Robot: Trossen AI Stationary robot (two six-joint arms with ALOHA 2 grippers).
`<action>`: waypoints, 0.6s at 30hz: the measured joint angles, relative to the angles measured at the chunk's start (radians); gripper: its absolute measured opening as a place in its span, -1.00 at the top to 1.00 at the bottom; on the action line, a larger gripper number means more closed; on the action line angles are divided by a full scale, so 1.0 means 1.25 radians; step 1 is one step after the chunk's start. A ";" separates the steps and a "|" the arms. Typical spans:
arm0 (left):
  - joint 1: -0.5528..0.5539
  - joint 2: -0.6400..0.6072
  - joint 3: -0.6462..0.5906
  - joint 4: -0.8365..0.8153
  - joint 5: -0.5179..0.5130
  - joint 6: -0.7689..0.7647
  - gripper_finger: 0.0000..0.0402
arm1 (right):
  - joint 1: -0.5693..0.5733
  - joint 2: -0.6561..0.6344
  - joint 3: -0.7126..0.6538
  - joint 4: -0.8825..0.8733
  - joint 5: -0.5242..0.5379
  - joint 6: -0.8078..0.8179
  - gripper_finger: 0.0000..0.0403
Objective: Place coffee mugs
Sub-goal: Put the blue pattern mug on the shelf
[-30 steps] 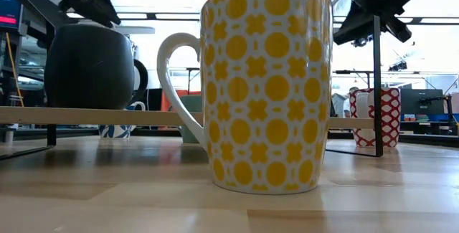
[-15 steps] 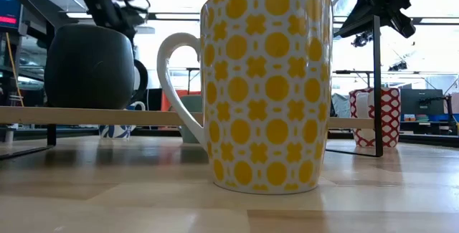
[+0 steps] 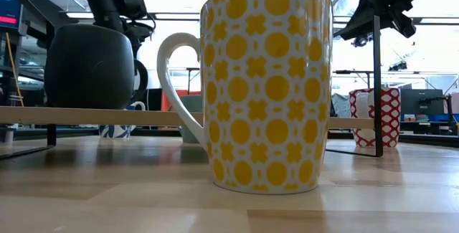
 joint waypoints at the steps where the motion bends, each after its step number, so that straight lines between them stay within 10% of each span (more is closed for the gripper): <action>1: 0.000 0.000 0.000 0.001 0.000 0.000 0.13 | 0.000 0.000 0.000 -0.001 0.000 0.000 0.94; 18: -0.028 0.045 -0.007 0.038 0.000 0.019 0.03 | 0.000 0.000 0.000 -0.022 0.000 0.000 0.94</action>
